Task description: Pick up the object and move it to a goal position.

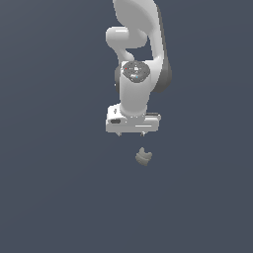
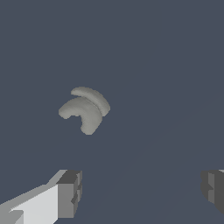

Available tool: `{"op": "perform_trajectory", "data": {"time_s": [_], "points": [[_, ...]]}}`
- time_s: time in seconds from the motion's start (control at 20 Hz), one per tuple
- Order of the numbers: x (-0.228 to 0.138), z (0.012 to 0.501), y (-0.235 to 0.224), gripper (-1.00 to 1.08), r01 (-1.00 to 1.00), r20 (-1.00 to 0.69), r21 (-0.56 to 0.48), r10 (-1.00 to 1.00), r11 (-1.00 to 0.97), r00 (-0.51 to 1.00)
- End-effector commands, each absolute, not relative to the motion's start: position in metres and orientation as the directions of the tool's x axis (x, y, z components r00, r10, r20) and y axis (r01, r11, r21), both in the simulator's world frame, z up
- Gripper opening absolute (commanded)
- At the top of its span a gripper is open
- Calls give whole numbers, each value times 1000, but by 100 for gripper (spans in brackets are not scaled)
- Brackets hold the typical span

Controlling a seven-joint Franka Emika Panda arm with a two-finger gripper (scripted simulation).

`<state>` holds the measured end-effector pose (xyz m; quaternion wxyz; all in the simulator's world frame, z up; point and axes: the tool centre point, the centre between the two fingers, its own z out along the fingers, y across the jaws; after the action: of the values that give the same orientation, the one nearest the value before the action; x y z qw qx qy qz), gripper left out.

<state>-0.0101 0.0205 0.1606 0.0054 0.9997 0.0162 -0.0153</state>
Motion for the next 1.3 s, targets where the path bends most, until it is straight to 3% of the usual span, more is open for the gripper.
{"op": "perform_trajectory", "data": {"time_s": [0.0,1.25], "points": [[-10,161,20,100,33,-31,10,32,-999,999],[-3,146,47,100,-53,-28,-20,-53,-998,998]]}}
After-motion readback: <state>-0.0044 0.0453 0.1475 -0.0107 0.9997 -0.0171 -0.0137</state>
